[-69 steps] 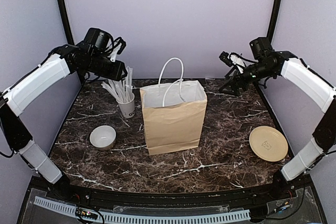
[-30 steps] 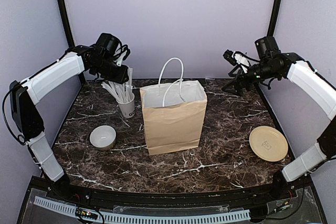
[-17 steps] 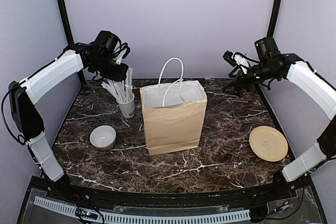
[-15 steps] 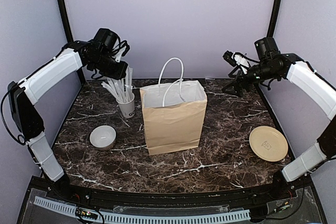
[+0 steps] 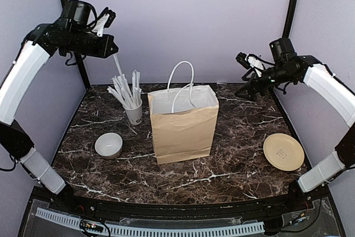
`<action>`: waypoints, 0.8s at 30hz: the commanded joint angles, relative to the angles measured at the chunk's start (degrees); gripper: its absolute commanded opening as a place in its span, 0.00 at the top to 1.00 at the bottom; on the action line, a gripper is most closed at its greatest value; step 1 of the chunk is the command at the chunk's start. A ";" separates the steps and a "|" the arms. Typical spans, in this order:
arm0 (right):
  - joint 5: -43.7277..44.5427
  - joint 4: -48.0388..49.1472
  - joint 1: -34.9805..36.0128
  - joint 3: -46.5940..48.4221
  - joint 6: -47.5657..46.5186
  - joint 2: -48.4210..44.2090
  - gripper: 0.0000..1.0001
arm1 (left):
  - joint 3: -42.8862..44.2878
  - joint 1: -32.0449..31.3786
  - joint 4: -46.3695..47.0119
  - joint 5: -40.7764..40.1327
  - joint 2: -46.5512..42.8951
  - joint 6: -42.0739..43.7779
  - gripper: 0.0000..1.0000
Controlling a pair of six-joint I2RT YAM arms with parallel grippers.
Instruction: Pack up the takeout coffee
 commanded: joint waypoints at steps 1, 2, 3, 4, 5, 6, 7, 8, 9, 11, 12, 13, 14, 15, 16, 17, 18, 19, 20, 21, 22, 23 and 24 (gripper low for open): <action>1.66 -0.21 -0.32 3.15 -0.14 -0.12 0.03 | 1.14 0.00 1.43 8.12 -6.72 -0.49 1.00; 1.95 -0.39 -0.38 3.44 -0.26 0.00 0.03 | 0.48 -0.05 2.46 11.89 -8.53 -0.73 1.00; 2.25 -0.45 -0.38 3.70 -0.20 0.14 0.03 | 0.06 -0.07 4.82 13.87 -10.20 -0.88 1.00; 2.55 -0.80 -0.38 4.01 -0.19 0.28 0.03 | -0.67 -0.13 5.83 17.90 -10.94 -1.49 1.00; 2.71 -0.98 -0.38 4.36 -0.19 0.41 0.03 | -0.86 -0.20 7.47 19.47 -12.18 -1.92 1.00; 2.81 -1.08 -0.43 4.66 -0.25 0.60 0.03 | -0.94 -0.31 8.03 22.18 -12.68 -2.73 1.00; 2.90 -1.16 -0.39 4.89 -0.27 0.61 0.03 | -0.96 -0.38 8.79 24.37 -13.56 -3.16 1.00; 3.10 -1.22 -0.38 5.07 -0.28 0.78 0.03 | -1.14 -0.54 9.22 25.39 -13.94 -3.92 1.00; 3.24 -1.19 -0.38 5.21 -0.36 0.94 0.03 | -1.54 -0.86 9.98 27.61 -14.69 -4.15 1.00; 3.44 -1.35 -0.39 5.51 -0.26 1.32 0.03 | -2.35 -1.53 10.99 30.52 -15.76 -4.69 1.00; 3.43 -1.46 -0.39 5.73 -0.20 1.55 0.03 | -2.63 -1.73 11.33 31.45 -16.10 -5.36 1.00; 3.43 -1.61 -0.38 5.91 -0.13 1.73 0.03 | -3.27 -2.10 11.98 33.31 -16.70 -5.75 1.00; 3.34 -1.75 -0.38 5.94 -0.10 1.79 0.03 | -3.57 -2.33 12.31 34.24 -17.05 -6.66 1.00; 3.35 -1.65 -0.34 5.91 -0.10 1.80 0.03 | -4.24 -2.76 12.78 35.72 -17.64 -7.19 1.00; 3.41 -1.63 -0.38 5.78 -0.08 1.76 0.03 | -4.62 -3.01 12.97 36.33 -17.87 -8.03 1.00; 3.56 -1.67 -0.38 5.73 -0.02 1.72 0.03 | -5.36 -3.52 13.18 37.14 -18.33 -8.45 1.00; 3.66 -1.68 -0.38 5.73 -0.01 1.65 0.03 | -5.67 -3.87 13.02 37.31 -18.48 -9.04 1.00; 3.70 -1.80 -0.38 5.73 -0.01 1.59 0.03 | -6.21 -4.62 12.79 37.05 -18.77 -9.22 1.00; 3.83 -1.89 -0.38 5.73 -0.09 1.38 0.03 | -6.49 -4.99 12.17 36.73 -18.83 -9.35 1.00; 3.95 -1.94 -0.38 5.66 -0.18 1.26 0.03 | -7.07 -5.71 11.79 35.97 -18.94 -9.33 1.00; 4.11 -1.93 -0.41 5.60 -0.26 1.08 0.03 | -7.41 -6.06 10.91 35.31 -18.92 -9.20 1.00; 4.27 -1.94 -0.39 5.55 -0.42 0.83 0.03 | -8.20 -6.62 10.33 33.90 -18.88 -9.12 1.00; 4.45 -1.99 -0.34 5.51 -0.51 0.68 0.03 | -8.50 -6.82 8.96 33.27 -18.52 -8.62 1.00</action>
